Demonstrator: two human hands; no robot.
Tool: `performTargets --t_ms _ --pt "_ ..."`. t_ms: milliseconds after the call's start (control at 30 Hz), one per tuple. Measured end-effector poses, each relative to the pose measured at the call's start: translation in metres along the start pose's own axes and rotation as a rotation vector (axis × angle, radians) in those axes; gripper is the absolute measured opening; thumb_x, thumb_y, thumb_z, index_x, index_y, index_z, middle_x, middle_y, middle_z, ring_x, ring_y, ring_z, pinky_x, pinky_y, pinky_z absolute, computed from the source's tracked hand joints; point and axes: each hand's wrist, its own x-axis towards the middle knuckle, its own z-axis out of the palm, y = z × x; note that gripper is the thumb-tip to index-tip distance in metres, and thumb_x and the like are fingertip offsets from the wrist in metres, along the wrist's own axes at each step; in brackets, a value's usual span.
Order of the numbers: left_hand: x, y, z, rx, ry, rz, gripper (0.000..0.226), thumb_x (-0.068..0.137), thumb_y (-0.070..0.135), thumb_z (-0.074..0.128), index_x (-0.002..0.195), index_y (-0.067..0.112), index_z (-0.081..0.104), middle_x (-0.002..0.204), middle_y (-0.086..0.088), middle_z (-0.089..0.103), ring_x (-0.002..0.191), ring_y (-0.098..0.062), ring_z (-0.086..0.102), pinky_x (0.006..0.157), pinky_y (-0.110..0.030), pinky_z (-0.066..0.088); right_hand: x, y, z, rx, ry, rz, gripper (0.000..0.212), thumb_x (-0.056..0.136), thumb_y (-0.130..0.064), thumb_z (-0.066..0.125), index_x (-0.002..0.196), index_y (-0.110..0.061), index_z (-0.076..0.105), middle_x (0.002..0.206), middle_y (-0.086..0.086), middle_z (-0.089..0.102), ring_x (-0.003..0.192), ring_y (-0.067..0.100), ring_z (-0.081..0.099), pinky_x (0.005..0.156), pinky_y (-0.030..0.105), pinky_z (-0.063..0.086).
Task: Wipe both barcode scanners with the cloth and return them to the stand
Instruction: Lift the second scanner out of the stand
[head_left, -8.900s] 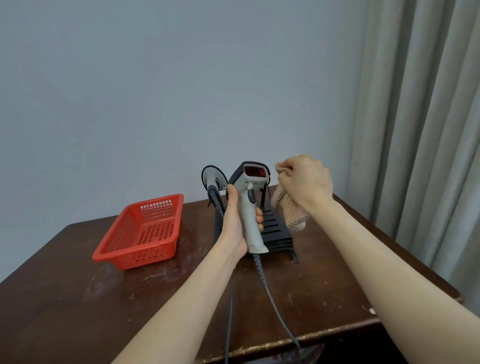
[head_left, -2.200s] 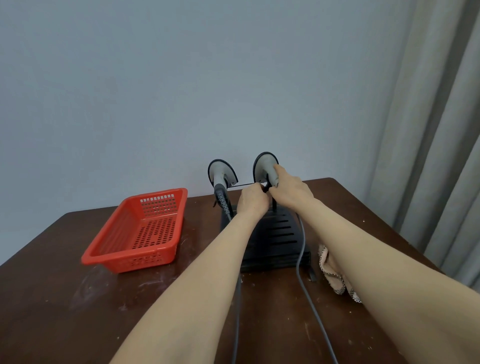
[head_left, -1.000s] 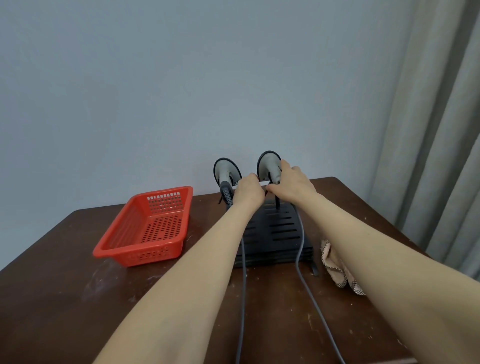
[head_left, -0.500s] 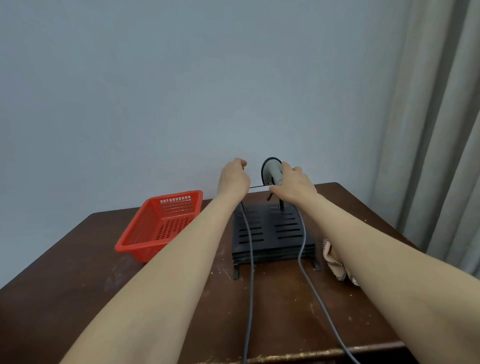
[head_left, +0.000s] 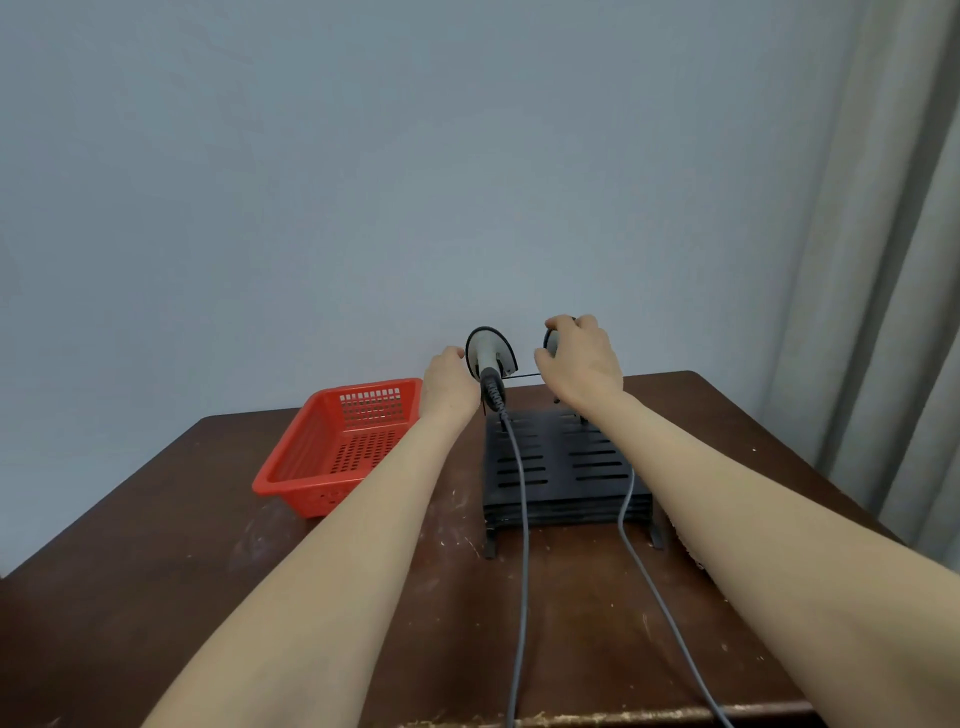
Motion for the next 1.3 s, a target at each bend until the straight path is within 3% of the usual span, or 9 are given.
performTargets --t_ms 167,333,467,533,633,833,967,1133,1300 --pt "0.000 -0.020 0.011 0.048 -0.084 -0.063 0.049 0.090 -0.003 0.044 0.138 0.000 0.037 0.139 -0.018 0.047 0.126 -0.031 0.046 0.096 -0.034 0.040 0.007 -0.022 0.020 0.143 -0.152 0.025 0.048 0.095 -0.032 0.047 0.137 -0.010 0.043 0.132 0.013 0.050 0.114 0.028 0.053 0.091 0.037 0.045" --pt "0.005 -0.031 0.031 0.055 -0.190 -0.109 0.055 0.089 0.018 0.058 0.136 0.000 0.036 0.134 -0.017 0.050 0.121 -0.032 0.050 0.087 -0.032 0.043 0.014 -0.025 0.036 0.204 -0.276 0.134 0.056 0.095 -0.039 0.046 0.137 -0.003 0.037 0.132 0.019 0.051 0.118 0.033 0.050 0.083 0.035 0.040" --pt "0.017 -0.037 0.048 0.024 -0.239 -0.091 0.041 0.084 0.021 0.057 0.121 0.004 0.049 0.119 -0.015 0.060 0.112 -0.032 0.057 0.080 -0.034 0.046 0.024 -0.024 0.049 0.262 -0.329 0.200 0.063 0.090 -0.048 0.049 0.135 -0.005 0.039 0.129 0.015 0.053 0.114 0.030 0.051 0.076 0.032 0.036" --pt "0.021 -0.038 0.055 0.027 -0.245 -0.056 0.032 0.085 0.022 0.052 0.111 0.005 0.053 0.109 -0.013 0.064 0.103 -0.031 0.060 0.072 -0.031 0.042 0.028 -0.022 0.054 0.311 -0.339 0.222 0.065 0.086 -0.049 0.052 0.133 -0.006 0.041 0.126 0.013 0.055 0.111 0.028 0.054 0.078 0.033 0.042" --pt "0.024 -0.038 0.063 0.026 -0.227 -0.035 0.029 0.085 0.021 0.051 0.110 0.006 0.054 0.108 -0.013 0.064 0.102 -0.032 0.059 0.073 -0.030 0.041 0.030 -0.020 0.056 0.365 -0.341 0.246 0.065 0.082 -0.042 0.060 0.133 -0.007 0.042 0.120 0.011 0.057 0.107 0.027 0.058 0.089 0.041 0.052" --pt "0.032 -0.040 0.078 -0.001 -0.221 -0.062 0.040 0.084 0.022 0.063 0.118 0.005 0.050 0.115 -0.010 0.061 0.108 -0.028 0.057 0.072 -0.026 0.037 0.033 -0.016 0.054 0.414 -0.352 0.297 0.060 0.074 -0.037 0.058 0.127 -0.012 0.044 0.108 0.009 0.063 0.092 0.026 0.065 0.084 0.046 0.056" --pt "0.035 -0.041 0.084 -0.069 -0.219 -0.105 0.038 0.083 0.024 0.065 0.116 0.009 0.054 0.111 -0.006 0.063 0.097 -0.020 0.058 0.069 -0.024 0.035 0.037 -0.011 0.057 0.439 -0.347 0.321 0.055 0.065 -0.043 0.053 0.110 -0.011 0.051 0.101 0.007 0.066 0.088 0.025 0.065 0.085 0.045 0.055" --pt "0.038 -0.045 0.088 -0.038 -0.167 -0.092 0.030 0.080 0.034 0.063 0.100 0.011 0.061 0.096 -0.007 0.067 0.092 -0.027 0.063 0.068 -0.029 0.044 0.038 -0.010 0.063 0.384 -0.375 0.305 0.051 0.078 -0.049 0.061 0.112 -0.013 0.047 0.098 0.002 0.058 0.079 0.016 0.059 0.077 0.034 0.053" --pt "0.034 -0.042 0.087 0.006 -0.142 -0.055 0.019 0.086 0.024 0.054 0.096 0.009 0.059 0.097 -0.012 0.065 0.090 -0.033 0.060 0.066 -0.033 0.044 0.039 -0.011 0.067 0.316 -0.326 0.278 0.048 0.080 -0.040 0.059 0.117 -0.011 0.050 0.100 0.003 0.059 0.074 0.016 0.055 0.079 0.035 0.050"
